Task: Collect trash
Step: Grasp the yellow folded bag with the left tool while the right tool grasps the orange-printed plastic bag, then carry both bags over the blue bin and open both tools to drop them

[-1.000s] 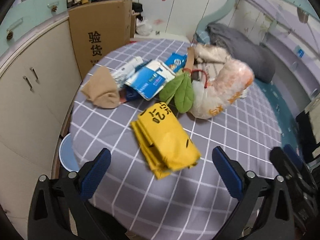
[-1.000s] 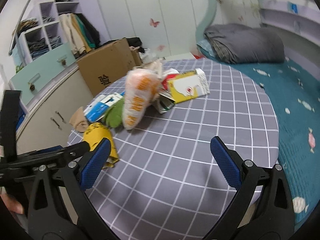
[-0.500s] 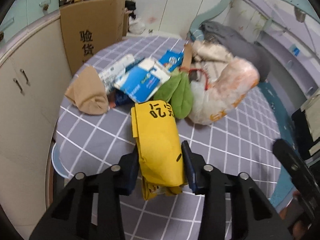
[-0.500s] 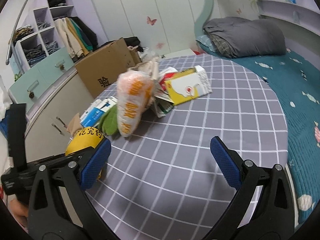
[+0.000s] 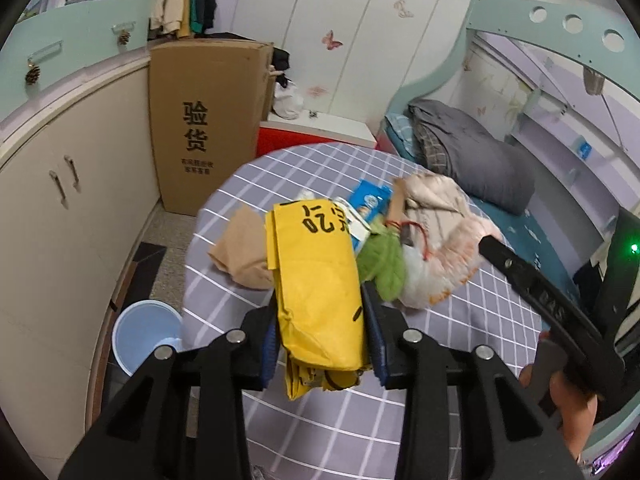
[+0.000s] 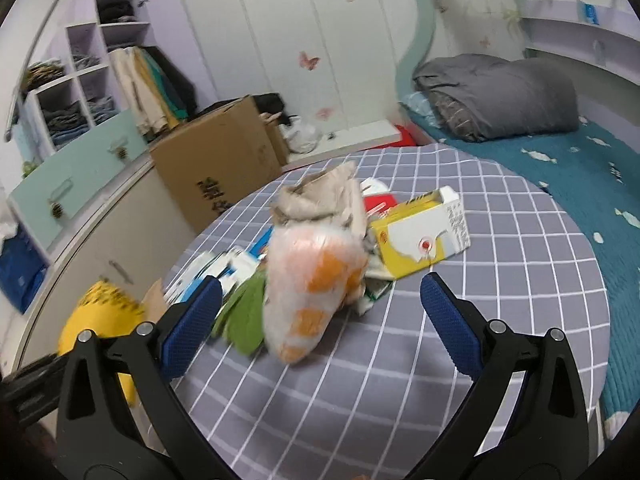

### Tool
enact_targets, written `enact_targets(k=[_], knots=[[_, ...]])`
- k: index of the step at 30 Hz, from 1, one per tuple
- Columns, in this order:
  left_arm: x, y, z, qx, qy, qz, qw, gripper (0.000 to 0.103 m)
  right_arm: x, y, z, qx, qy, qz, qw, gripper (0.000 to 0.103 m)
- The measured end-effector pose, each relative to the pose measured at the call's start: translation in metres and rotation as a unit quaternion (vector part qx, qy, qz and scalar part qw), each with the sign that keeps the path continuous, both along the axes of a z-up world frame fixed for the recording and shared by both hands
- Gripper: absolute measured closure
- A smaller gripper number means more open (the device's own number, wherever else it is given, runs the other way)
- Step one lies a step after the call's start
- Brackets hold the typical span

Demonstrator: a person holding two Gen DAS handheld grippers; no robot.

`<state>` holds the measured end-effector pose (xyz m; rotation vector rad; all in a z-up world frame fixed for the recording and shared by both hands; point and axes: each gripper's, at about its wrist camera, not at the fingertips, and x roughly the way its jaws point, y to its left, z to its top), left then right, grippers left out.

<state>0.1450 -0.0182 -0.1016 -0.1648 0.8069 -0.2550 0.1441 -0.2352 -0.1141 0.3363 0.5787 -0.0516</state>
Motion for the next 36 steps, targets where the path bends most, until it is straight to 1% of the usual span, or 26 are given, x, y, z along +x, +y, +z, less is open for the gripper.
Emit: enact_targets(k=[4,5,7,8,10,13,15,18,21,22,24,26,28,30,33,36], knots=[[0.005,0.013,0.002,-0.003,-0.001,0.014,0.9999,0.066,0.013,0.008,0.002,-0.029,0.0,-0.018,0.999,0.007],[0.006,0.014,0.001,-0.004,0.0,0.015,0.9999,0.066,0.018,0.01,0.0,-0.038,0.006,-0.019,0.999,0.012],[0.007,0.017,0.0,-0.007,0.002,0.016,0.9998,0.066,0.026,0.013,-0.003,-0.056,0.017,-0.024,0.998,0.039],[0.008,0.018,0.001,-0.008,0.002,0.016,0.9998,0.066,0.029,0.013,-0.006,-0.065,0.024,-0.028,0.997,0.063],[0.007,0.02,0.002,-0.013,0.0,0.012,0.9998,0.066,0.028,0.009,-0.009,-0.055,0.029,-0.027,0.998,0.063],[0.003,0.022,0.003,-0.016,-0.004,0.01,0.9998,0.066,0.018,0.002,-0.002,-0.056,0.016,-0.035,0.998,0.065],[0.002,0.024,0.005,-0.023,-0.006,0.008,0.9997,0.066,0.006,0.002,0.009,-0.066,0.0,-0.045,0.997,0.066],[-0.001,0.03,0.007,-0.034,-0.012,0.004,0.9993,0.066,-0.012,0.005,0.033,-0.089,-0.037,-0.056,0.994,0.066],[-0.006,0.042,0.009,-0.048,-0.017,0.008,0.9987,0.066,-0.024,0.019,0.05,-0.111,-0.065,-0.053,0.99,0.066],[-0.007,0.048,0.01,-0.05,-0.018,0.012,0.9985,0.066,-0.027,0.028,0.056,-0.117,-0.076,-0.043,0.989,0.066],[-0.01,0.068,0.01,-0.055,-0.021,0.029,0.9978,0.066,-0.032,0.046,0.064,-0.119,-0.092,-0.017,0.988,0.066],[-0.011,0.087,0.009,-0.057,-0.022,0.046,0.9971,0.066,-0.031,0.071,0.071,-0.114,-0.103,0.025,0.988,0.065],[-0.013,0.112,0.005,-0.053,-0.02,0.072,0.9958,0.066,-0.024,0.102,0.071,-0.106,-0.103,0.077,0.986,0.065],[-0.012,0.136,-0.003,-0.05,-0.01,0.096,0.994,0.066,-0.017,0.134,0.065,-0.112,-0.101,0.12,0.981,0.065],[-0.01,0.175,-0.021,-0.049,0.01,0.134,0.9896,0.066,-0.003,0.186,0.052,-0.105,-0.087,0.193,0.972,0.064],[-0.007,0.214,-0.041,-0.044,0.034,0.177,0.9826,0.066,0.017,0.237,0.033,-0.103,-0.064,0.248,0.961,0.064]])
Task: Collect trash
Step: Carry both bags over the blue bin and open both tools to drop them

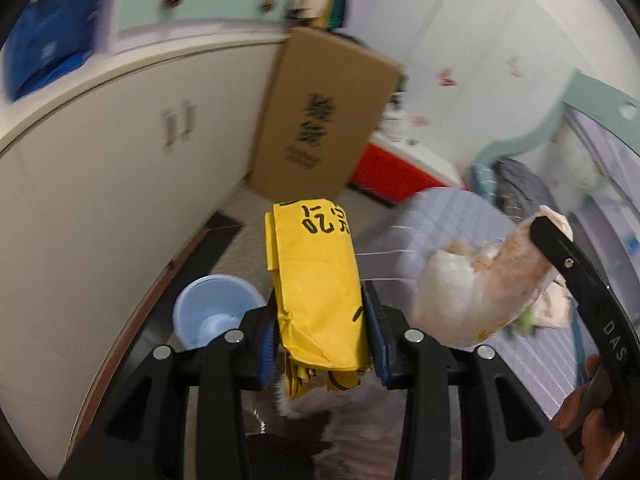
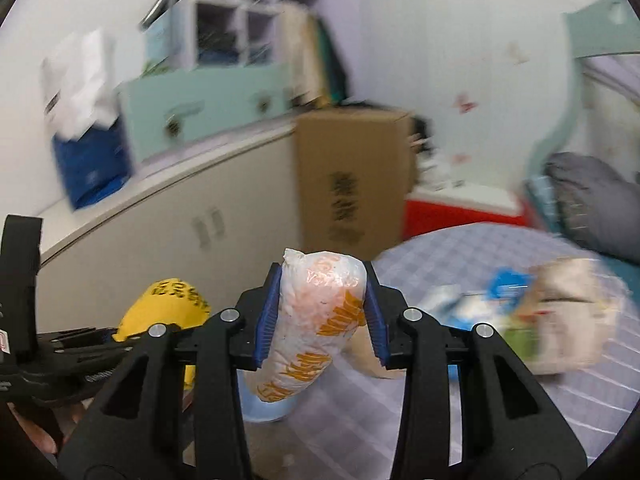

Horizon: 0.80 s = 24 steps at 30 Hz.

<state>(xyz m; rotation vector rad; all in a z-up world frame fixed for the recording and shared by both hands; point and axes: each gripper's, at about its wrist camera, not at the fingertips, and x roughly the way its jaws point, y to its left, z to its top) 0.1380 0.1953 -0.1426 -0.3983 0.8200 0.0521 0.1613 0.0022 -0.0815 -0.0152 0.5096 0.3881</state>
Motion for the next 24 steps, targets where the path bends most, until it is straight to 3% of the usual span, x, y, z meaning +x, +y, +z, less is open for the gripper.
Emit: enact_targets(k=[5,7,9,13,15,24], knots=[[0.009,0.048,-0.021,0.017,0.022,0.057,0.998,0.066,0.045,0.079,-0.043,-0.016,0.051,0.058,0.997,0.061],[0.013,0.064,-0.029,0.019,0.032,0.075,0.9965,0.066,0.065,0.102,-0.06,-0.009,0.07,0.077,0.995,0.05],[0.019,0.081,-0.037,0.017,0.04,0.089,0.995,0.066,0.076,0.125,-0.075,-0.003,0.077,0.088,0.993,0.025],[0.026,0.107,-0.053,0.015,0.062,0.108,0.9921,0.066,0.086,0.152,-0.095,-0.02,0.103,0.092,0.99,0.024],[0.027,0.112,-0.059,0.013,0.069,0.111,0.9914,0.066,0.082,0.15,-0.095,-0.017,0.098,0.09,0.991,0.019],[0.038,0.1,-0.072,0.002,0.08,0.088,0.9929,0.065,0.069,0.134,-0.086,-0.043,0.069,0.053,0.995,0.015]])
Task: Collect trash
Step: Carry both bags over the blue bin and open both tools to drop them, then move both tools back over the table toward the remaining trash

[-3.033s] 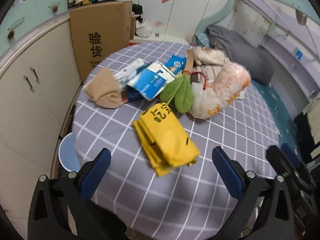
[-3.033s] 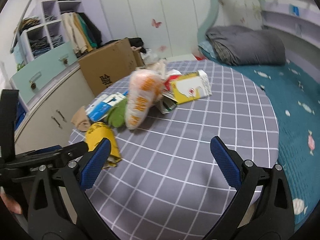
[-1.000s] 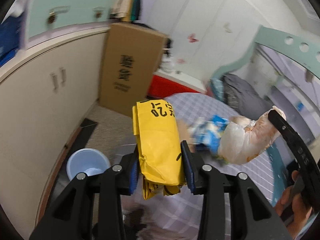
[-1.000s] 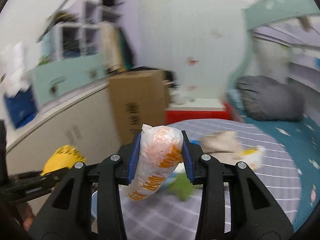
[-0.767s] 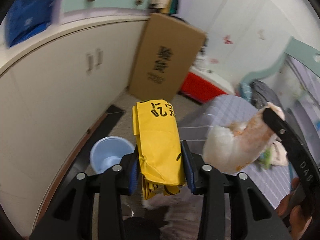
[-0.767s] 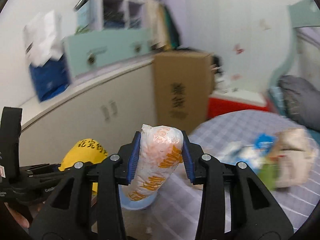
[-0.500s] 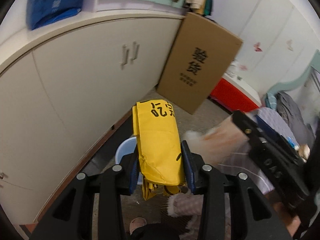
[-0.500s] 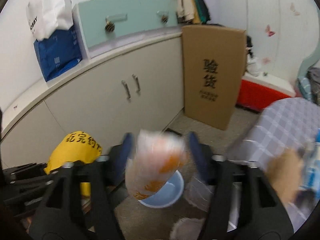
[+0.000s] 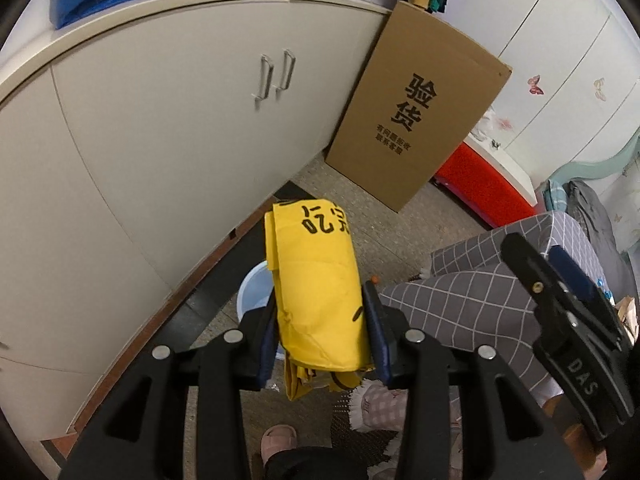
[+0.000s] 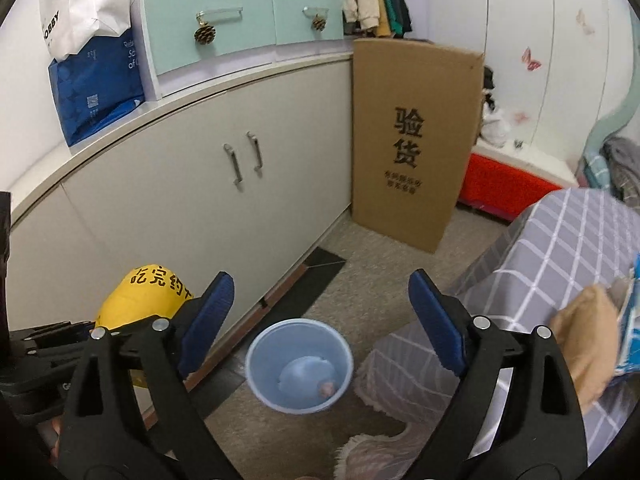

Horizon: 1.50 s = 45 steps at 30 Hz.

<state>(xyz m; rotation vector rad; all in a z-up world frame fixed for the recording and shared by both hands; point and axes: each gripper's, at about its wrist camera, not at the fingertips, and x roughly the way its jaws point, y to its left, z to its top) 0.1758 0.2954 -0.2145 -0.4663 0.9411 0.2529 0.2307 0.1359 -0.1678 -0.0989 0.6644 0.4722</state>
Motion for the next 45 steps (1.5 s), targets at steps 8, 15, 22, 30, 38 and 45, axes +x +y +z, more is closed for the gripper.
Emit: enact_targets(k=[8,15,22,30,38,45], knots=[[0.021,-0.013,-0.001,0.003,0.005,-0.018,0.9998,0.064,-0.001,-0.007,0.01,-0.004,-0.028,-0.019,0.999,0.014],[0.044,-0.017,0.007,0.016,0.003,-0.019,0.9997,0.061,0.001,-0.026,0.023,0.034,-0.049,-0.051,0.997,0.014],[0.055,-0.014,0.014,0.045,-0.008,0.012,0.9989,0.021,0.006,-0.037,0.022,0.042,-0.042,-0.069,0.996,0.014],[0.037,-0.025,0.029,0.051,-0.018,0.011,0.9985,0.021,0.0,-0.046,0.024,0.043,-0.036,-0.071,0.996,0.014],[0.011,-0.047,0.06,0.065,-0.048,0.002,0.9967,0.02,-0.017,-0.065,0.04,0.055,-0.041,-0.076,0.995,0.013],[-0.011,-0.078,0.084,0.065,-0.073,-0.014,0.9951,0.019,-0.041,-0.097,0.058,0.072,-0.05,-0.092,0.992,0.012]])
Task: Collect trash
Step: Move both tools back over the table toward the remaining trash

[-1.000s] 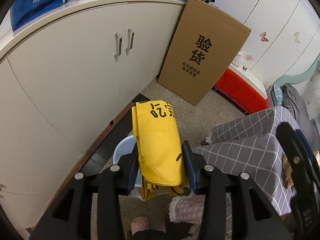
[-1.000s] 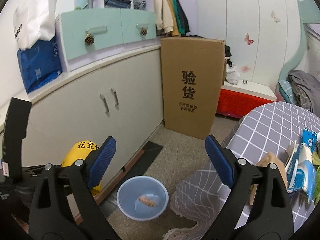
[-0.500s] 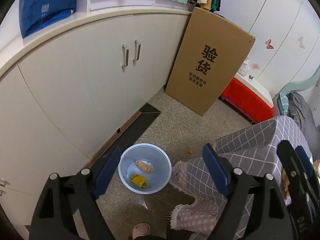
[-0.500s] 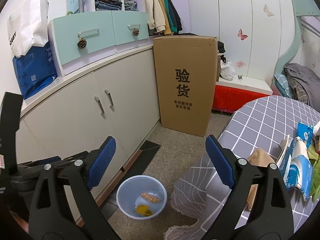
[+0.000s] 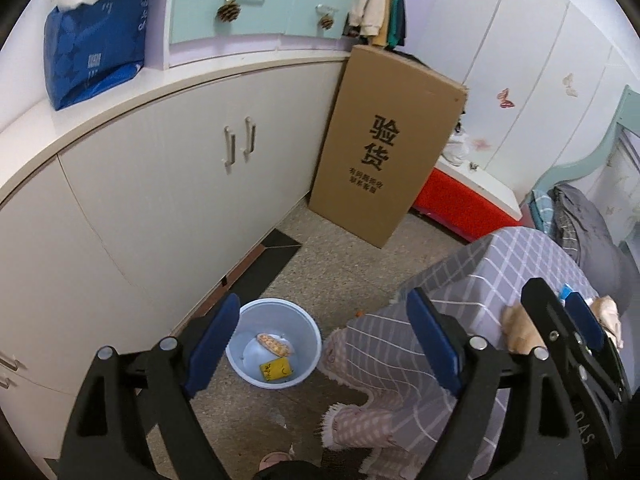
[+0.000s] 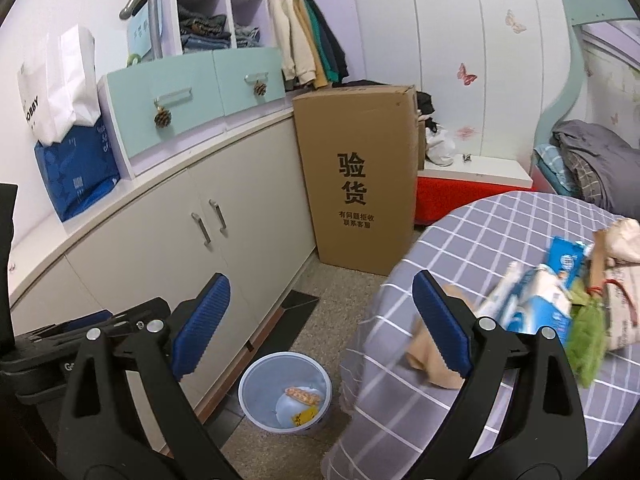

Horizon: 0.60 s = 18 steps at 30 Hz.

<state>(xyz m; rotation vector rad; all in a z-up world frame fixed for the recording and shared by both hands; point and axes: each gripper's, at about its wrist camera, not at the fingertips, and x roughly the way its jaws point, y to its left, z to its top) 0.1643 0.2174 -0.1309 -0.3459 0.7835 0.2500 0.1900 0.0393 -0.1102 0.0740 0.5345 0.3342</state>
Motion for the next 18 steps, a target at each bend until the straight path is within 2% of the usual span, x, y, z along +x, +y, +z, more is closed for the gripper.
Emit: enact_targets(k=[5,11,14,18], knots=[[-0.009,-0.035,0.01,-0.003,-0.01,-0.033,0.9994,0.019,-0.017,-0.037,0.008,0.009,-0.003,-0.023,1.0,0.012],[-0.008,-0.088,0.01,0.014,-0.005,-0.086,0.9962,0.019,-0.03,-0.099,0.005,0.015,0.008,-0.072,0.997,0.012],[-0.005,-0.121,0.009,0.034,-0.004,-0.127,0.9913,0.019,-0.034,-0.139,0.001,0.023,0.017,-0.11,0.994,0.012],[0.005,-0.169,-0.001,0.078,0.018,-0.193,0.978,0.019,-0.036,-0.19,-0.01,0.043,0.04,-0.156,0.986,0.012]])
